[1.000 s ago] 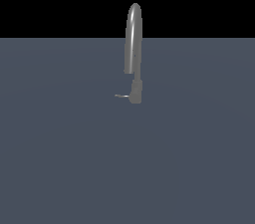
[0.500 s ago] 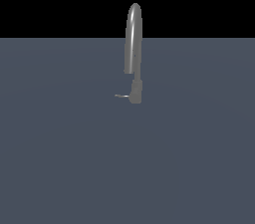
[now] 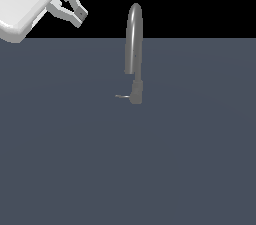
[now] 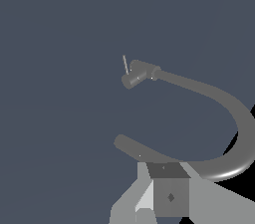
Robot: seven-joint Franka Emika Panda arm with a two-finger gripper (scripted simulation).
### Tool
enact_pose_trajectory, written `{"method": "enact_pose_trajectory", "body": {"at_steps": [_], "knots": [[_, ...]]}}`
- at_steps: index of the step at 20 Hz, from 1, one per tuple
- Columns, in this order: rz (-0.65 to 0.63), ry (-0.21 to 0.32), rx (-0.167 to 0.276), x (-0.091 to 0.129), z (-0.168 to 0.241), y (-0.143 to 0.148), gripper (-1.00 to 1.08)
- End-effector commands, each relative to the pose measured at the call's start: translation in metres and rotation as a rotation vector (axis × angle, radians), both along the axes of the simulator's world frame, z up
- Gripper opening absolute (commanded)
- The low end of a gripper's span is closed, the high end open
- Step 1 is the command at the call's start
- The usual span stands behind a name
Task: Turn on the faucet by rotating a designated handle.
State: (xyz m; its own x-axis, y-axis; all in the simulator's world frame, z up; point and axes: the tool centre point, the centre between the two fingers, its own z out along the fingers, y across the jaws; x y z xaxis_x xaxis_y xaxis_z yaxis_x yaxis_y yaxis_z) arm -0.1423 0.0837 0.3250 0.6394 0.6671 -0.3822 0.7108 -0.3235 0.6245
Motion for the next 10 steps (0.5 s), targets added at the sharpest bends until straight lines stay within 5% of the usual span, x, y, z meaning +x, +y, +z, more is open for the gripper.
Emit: {"method": "enact_pose_trajectory", "body": {"at_steps": [1, 10], "knots": [[0.05, 0.003, -0.046, 0.004, -0.01, 0.002, -1.0], [0.203, 0.012, -0.192, 0.016, -0.044, 0.006, -1.0]]}}
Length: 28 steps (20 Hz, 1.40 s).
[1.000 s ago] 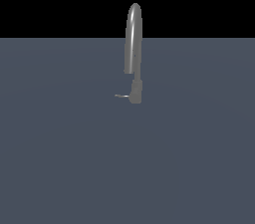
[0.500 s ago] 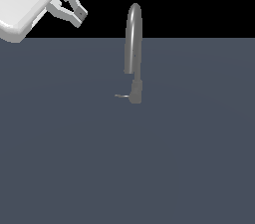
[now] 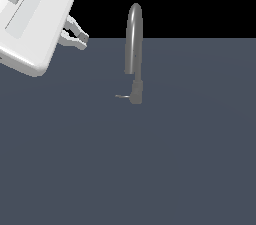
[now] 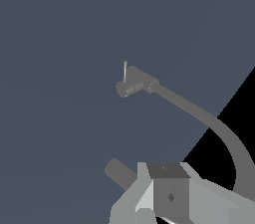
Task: Turn on the faucet by rotating a designated handle.
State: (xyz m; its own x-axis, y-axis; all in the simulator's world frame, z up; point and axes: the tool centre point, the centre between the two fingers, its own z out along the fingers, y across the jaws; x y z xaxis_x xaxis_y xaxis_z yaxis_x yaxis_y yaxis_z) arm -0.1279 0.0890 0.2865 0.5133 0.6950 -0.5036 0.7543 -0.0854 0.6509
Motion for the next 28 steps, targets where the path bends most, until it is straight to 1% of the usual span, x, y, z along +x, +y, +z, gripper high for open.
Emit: {"method": "enact_pose_trajectory", "body": {"at_steps": [1, 15, 28], "knots": [[0.042, 0.002, -0.039, 0.003, -0.009, 0.001, -1.0], [0.254, 0.009, -0.243, 0.02, -0.056, 0.0, -1.0], [0.448, 0.014, -0.435, 0.037, -0.098, -0.007, -1.0]]}}
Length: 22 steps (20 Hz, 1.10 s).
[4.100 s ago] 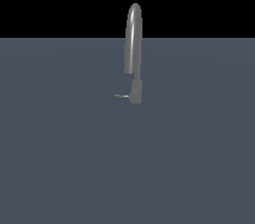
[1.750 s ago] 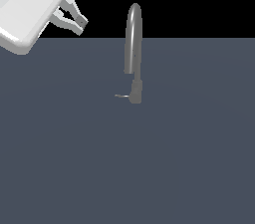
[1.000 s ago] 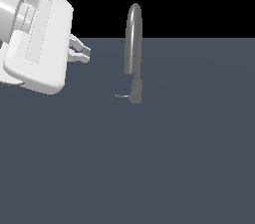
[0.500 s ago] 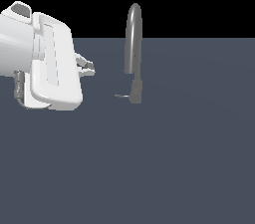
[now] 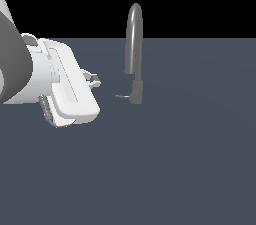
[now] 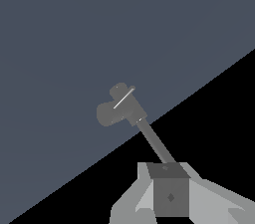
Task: Turn on the faucet by rotating a designated handle.
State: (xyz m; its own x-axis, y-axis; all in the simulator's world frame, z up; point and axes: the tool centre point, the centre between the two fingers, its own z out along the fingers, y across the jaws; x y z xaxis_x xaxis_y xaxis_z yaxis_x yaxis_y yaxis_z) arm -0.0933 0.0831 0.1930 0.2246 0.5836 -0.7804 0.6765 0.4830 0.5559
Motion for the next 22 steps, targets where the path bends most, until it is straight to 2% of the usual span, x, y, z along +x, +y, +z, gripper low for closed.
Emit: {"method": "enact_pose_trajectory", "body": {"at_steps": [1, 22], "knots": [[0.039, 0.0, -0.038, 0.003, -0.008, -0.002, -1.0], [0.35, 0.009, -0.363, 0.034, -0.073, -0.027, -1.0]]}}
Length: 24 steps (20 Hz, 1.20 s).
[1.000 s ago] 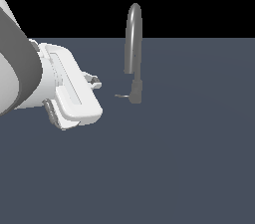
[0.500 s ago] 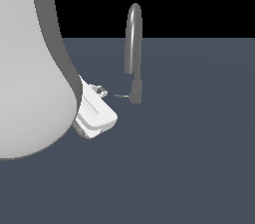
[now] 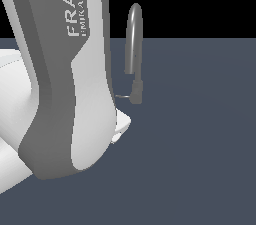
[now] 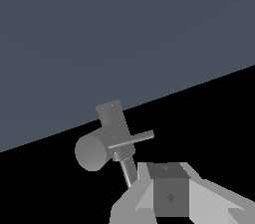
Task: Turn on the faucet by rotating a designated handle.
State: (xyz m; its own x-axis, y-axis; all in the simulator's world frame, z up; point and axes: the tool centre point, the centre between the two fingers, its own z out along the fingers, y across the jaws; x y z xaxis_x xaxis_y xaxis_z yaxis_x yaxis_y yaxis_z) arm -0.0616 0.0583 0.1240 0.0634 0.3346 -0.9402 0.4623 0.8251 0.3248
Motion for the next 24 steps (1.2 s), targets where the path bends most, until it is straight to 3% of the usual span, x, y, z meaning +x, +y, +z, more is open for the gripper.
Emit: {"method": "enact_pose_trajectory", "body": {"at_steps": [1, 15, 24], "knots": [[0.037, 0.001, -0.04, 0.004, -0.007, -0.004, -1.0], [0.229, 0.007, -0.253, 0.03, -0.041, -0.028, -1.0], [0.298, 0.01, -0.332, 0.042, -0.052, -0.038, -1.0]]}}
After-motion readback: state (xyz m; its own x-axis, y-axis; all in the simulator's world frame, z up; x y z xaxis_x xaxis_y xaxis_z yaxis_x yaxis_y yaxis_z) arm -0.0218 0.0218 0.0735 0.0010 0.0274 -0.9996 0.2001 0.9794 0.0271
